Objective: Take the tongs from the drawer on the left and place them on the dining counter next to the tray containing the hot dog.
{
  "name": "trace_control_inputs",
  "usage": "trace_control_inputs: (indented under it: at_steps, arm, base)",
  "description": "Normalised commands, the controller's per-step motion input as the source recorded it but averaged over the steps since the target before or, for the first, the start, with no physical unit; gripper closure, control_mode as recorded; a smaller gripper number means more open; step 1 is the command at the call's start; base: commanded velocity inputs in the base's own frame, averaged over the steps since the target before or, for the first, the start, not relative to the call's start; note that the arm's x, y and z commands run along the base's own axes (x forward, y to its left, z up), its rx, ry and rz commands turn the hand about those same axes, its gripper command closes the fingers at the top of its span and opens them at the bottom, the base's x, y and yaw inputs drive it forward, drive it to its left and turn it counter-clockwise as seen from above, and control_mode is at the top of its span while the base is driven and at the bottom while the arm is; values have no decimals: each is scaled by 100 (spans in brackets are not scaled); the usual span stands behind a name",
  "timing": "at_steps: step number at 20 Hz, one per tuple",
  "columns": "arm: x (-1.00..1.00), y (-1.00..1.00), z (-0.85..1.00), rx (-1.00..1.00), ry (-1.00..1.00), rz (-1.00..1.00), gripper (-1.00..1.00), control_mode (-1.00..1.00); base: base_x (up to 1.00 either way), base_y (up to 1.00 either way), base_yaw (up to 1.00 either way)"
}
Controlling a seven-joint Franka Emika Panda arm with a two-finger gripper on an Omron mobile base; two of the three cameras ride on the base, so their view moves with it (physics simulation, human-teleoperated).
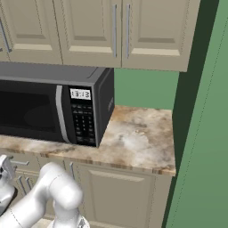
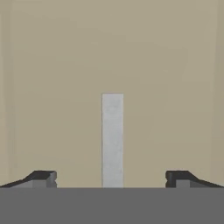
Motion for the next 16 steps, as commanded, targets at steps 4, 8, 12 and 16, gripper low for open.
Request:
trace_control_inputs:
  at_steps: [4, 8, 12, 16]
  arm:
    - [3, 0, -44, 0, 0, 0, -100, -100]
    - [8, 0, -23, 0, 0, 0, -100, -100]
    - [25, 0, -4, 0, 0, 0, -100, -100]
    - [34, 0, -6, 0, 0, 0, -100, -100]
  base:
    - [0, 0, 0]
    - [0, 0, 0]
    - [0, 0, 0]
    - [0, 0, 0]
